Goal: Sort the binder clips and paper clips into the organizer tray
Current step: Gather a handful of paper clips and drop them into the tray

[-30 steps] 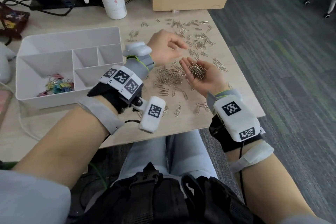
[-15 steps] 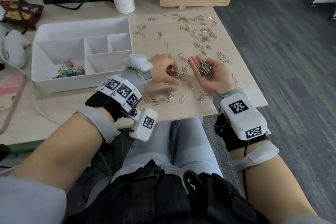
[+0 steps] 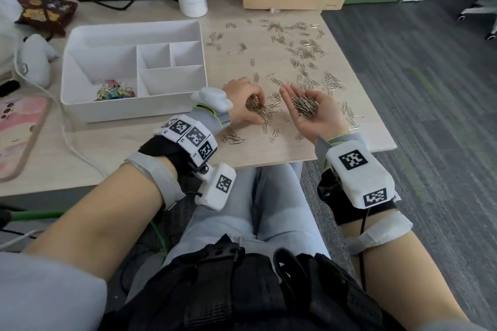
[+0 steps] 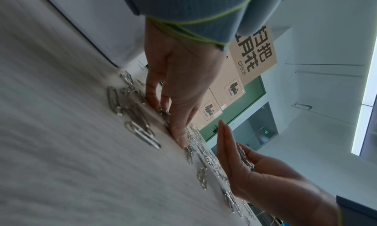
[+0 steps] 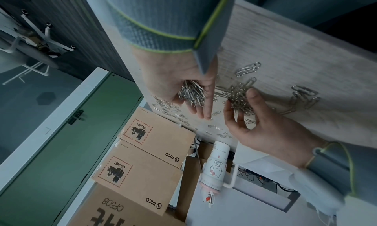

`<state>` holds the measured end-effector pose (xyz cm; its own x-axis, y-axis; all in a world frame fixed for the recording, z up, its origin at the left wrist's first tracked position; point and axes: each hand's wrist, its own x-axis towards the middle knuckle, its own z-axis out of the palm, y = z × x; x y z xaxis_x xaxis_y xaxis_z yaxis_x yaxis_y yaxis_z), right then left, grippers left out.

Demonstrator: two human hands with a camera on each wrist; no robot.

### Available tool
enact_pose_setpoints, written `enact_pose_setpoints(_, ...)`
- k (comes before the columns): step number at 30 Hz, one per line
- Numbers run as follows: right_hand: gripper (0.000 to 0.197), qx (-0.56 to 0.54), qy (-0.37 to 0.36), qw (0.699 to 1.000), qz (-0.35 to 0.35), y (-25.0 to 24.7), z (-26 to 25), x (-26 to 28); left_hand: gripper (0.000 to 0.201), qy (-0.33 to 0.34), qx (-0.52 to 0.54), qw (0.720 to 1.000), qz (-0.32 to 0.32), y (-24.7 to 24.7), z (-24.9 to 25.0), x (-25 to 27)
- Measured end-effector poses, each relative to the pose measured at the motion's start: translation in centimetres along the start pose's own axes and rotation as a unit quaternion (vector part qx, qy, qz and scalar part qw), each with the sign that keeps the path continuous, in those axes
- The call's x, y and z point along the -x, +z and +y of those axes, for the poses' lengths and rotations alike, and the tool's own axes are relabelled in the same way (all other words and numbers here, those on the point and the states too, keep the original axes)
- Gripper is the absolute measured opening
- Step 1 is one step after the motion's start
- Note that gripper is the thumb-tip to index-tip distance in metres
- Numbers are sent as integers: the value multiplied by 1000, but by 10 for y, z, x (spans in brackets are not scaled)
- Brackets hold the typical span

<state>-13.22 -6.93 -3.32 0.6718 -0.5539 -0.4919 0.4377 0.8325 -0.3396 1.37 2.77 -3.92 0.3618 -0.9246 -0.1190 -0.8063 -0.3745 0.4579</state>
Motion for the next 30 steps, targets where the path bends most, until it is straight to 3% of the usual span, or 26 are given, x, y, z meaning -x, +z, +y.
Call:
enact_pose_setpoints(5, 28, -11, -2, 1000, -2, -1, -3, -1, 25, 2, 12, 999, 47, 7, 8, -14)
enact_pose_setpoints(16, 26, -24, 5, 1000, 12, -3, -16, -9, 21, -15, 125, 985, 117, -2, 3, -37)
enact_pose_setpoints(23, 27, -6, 7, 999, 31, 2, -16, -20, 20, 22, 257, 961, 98, -20, 18, -50)
enact_pose_setpoints(30, 24, 10, 12, 1000, 16, 12, -12, -24, 20, 92, 208, 974, 25, -23, 49, -63)
